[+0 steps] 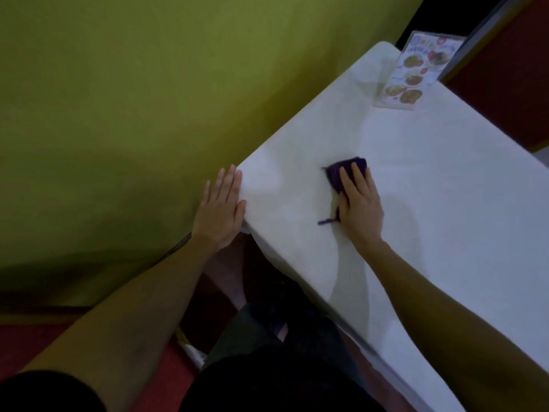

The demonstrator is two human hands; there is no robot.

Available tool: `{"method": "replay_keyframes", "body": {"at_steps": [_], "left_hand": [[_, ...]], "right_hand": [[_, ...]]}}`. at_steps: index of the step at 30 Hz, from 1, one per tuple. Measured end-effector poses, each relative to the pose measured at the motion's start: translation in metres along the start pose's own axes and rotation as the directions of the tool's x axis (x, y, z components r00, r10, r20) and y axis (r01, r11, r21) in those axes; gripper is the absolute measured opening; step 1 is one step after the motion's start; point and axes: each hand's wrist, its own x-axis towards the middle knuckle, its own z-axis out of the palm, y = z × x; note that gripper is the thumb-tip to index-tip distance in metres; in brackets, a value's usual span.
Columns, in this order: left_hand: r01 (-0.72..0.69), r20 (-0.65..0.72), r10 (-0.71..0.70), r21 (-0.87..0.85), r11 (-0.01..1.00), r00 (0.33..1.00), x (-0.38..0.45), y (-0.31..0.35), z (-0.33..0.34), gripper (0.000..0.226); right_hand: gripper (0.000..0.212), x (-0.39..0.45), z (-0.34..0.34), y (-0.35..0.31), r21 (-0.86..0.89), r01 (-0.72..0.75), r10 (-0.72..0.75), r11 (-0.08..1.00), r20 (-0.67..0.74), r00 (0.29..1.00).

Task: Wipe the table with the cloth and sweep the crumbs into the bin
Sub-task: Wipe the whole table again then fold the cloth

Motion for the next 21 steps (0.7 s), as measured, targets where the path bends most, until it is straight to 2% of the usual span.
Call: {"method": "replay_keyframes", "body": {"at_steps": [3,7,9,12,15,17,21], "left_hand": [[0.002,0.001,-0.002,-0.011,1.000,1.000,-0.001,-0.001,0.000,0.062],[-0.001,0.002,0.001,-0.022,1.000,1.000,-0.002,-0.001,-0.001,0.062],[-0.006,0.013,0.006,-0.026,1.000,1.000,-0.002,0.000,-0.003,0.062],[-0.011,0.020,0.011,-0.017,1.000,1.000,-0.002,0.001,-0.006,0.064],[-0.001,0.015,0.001,-0.023,1.000,1.000,-0.001,0.005,-0.008,0.066],[-0.050,0.012,0.050,-0.020,0.999,0.999,0.001,0.012,-0.010,0.066],[-0.191,0.018,0.192,-0.019,0.981,0.981,0.013,0.046,-0.010,0.065]], "right_hand": [[0.049,0.031,0.022,-0.048,-0.014,-0.002,0.002,1.000,0.026,1.000],[0.052,0.007,0.039,-0.092,-0.040,0.268,-0.262,0.963,0.118,0.958],[0.054,-0.023,0.034,-0.093,-0.019,0.350,-0.344,0.936,0.139,0.928],[0.058,-0.077,0.015,-0.070,0.011,0.391,-0.387,0.920,0.175,0.905],[0.050,-0.122,-0.003,-0.026,-0.025,0.359,-0.352,0.933,0.144,0.925],[0.050,-0.144,-0.014,0.008,-0.053,0.286,-0.280,0.957,0.097,0.955],[0.070,-0.157,-0.042,0.062,-0.059,-0.008,0.009,0.998,0.022,1.000]]}}
